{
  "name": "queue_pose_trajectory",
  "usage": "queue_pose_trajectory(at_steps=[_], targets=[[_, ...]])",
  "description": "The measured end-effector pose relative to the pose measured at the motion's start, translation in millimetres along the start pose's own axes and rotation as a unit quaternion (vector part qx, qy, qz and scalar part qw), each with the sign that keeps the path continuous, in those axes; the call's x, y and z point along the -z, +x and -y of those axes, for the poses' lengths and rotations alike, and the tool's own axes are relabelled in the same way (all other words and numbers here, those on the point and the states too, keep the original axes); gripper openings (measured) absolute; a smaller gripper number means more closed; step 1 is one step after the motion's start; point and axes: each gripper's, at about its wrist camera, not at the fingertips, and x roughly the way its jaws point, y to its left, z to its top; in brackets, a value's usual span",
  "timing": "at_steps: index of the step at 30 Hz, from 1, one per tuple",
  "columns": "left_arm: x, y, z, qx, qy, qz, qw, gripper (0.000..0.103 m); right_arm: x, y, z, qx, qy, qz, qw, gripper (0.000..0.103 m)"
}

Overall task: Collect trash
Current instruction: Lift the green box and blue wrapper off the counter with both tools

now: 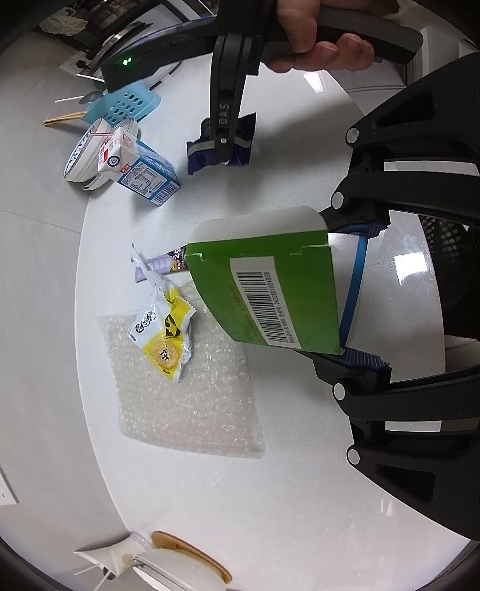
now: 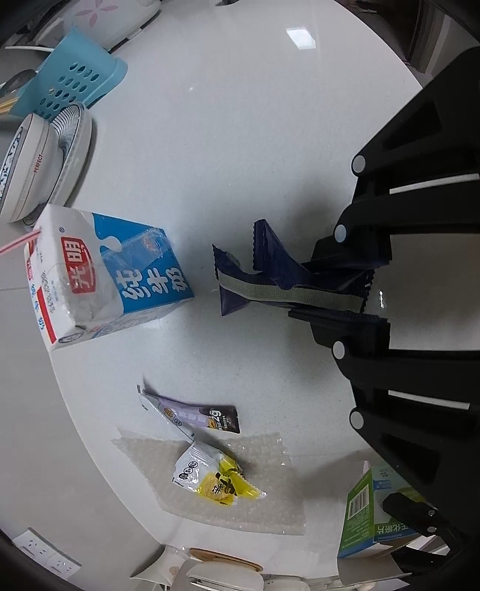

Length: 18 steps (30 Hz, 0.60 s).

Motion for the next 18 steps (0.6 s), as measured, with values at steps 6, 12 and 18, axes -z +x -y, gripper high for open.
queue_pose_trajectory(at_steps=[6,12,18], targets=[[4,-9,0,-0.001,0.0,0.003,1.0,0.046,11,-22,6,-0.001,-0.006,0.02,1.0,0.016],[10,-16,4,-0.003,-0.002,0.001,1.0,0.046,27,-44,9,-0.005,-0.015,0.037,0.999,0.016],[20,-26,7,-0.002,-0.007,0.001,1.0,0.046,41,-63,13,-0.01,-0.021,0.056,0.998,0.016]])
